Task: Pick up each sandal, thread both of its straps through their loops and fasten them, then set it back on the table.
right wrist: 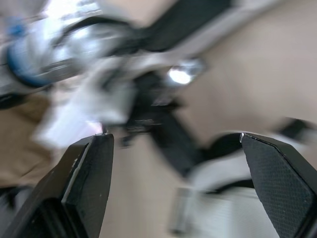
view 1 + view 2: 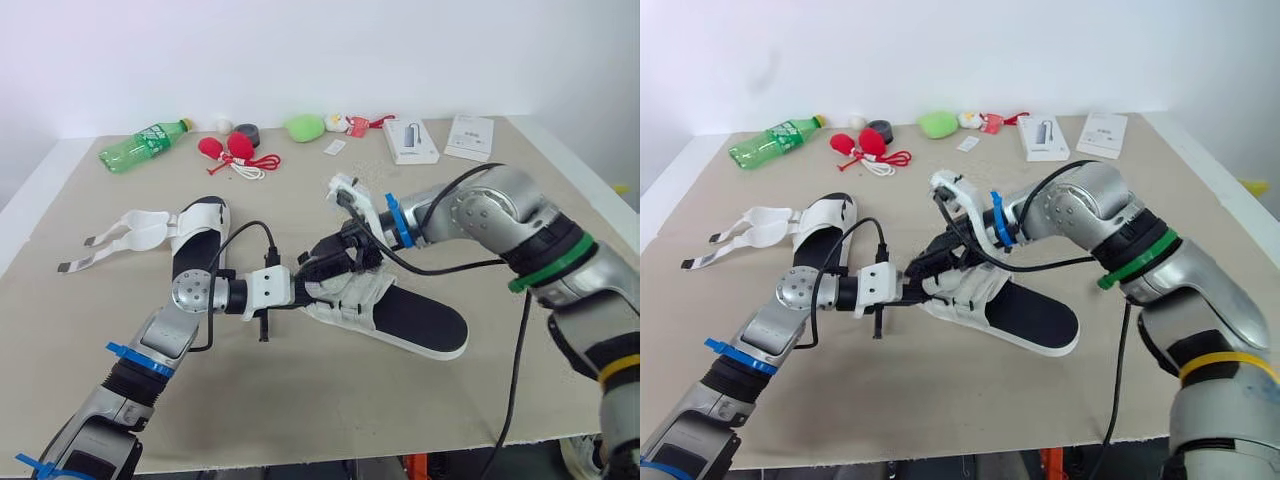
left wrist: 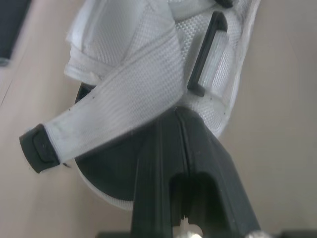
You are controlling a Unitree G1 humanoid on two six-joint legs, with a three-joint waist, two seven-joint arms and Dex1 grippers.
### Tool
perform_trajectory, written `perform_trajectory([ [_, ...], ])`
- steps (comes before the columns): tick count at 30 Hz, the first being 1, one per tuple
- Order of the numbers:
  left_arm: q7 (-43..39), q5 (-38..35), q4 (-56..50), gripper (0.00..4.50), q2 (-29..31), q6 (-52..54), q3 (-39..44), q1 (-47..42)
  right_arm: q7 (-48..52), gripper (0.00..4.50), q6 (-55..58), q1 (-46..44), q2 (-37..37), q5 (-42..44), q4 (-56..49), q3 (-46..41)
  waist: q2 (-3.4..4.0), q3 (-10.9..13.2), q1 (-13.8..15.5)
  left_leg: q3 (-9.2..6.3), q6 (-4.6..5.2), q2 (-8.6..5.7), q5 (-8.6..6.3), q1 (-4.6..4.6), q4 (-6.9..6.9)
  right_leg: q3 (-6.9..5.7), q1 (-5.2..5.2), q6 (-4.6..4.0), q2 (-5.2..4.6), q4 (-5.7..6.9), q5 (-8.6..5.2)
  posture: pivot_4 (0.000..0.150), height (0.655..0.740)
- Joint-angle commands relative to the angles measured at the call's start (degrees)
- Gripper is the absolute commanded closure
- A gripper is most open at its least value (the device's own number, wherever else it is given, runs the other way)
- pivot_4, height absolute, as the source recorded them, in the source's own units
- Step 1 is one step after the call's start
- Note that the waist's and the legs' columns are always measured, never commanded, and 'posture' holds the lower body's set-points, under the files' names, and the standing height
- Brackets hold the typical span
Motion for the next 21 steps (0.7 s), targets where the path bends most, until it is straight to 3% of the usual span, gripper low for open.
perform_trajectory([
  [1, -1.4, 1.5, 1.1, 4.5, 0.2, 0.3, -2.7, 1.4, 3.3, 0.11, 1.2, -1.5, 4.6, -8.9, 6.9, -4.5, 0.0, 0.0, 0.0, 0.0, 0.0, 0.0, 0.0, 0.0, 0.02, 0.01, 0.0, 0.01, 0.01, 0.0, 0.01, 0.15, 0.74],
  [12, -0.9, 1.4, 0.2, 4.5, -0.1, 0.7, -2.7, 2.0, 12.0, 0.11, -3.6, -2.6, 16.1, -30.1, 22.6, -9.0, 0.0, 0.0, 0.0, -0.01, -0.01, -0.01, -0.01, -0.15, 0.03, 0.0, -0.06, 0.39, 0.02, -0.03, 0.13, 0.15, 0.74],
  [21, -0.5, 1.6, -0.1, 4.5, -0.2, 0.7, -2.8, 2.4, 19.4, 0.11, -4.1, -4.5, 21.8, -38.4, 31.1, -12.1, 0.0, 0.0, -0.1, -0.02, -0.02, -0.01, -0.01, -0.17, 0.03, 0.0, -0.07, 0.39, 0.03, -0.03, 0.13, 0.15, 0.74],
])
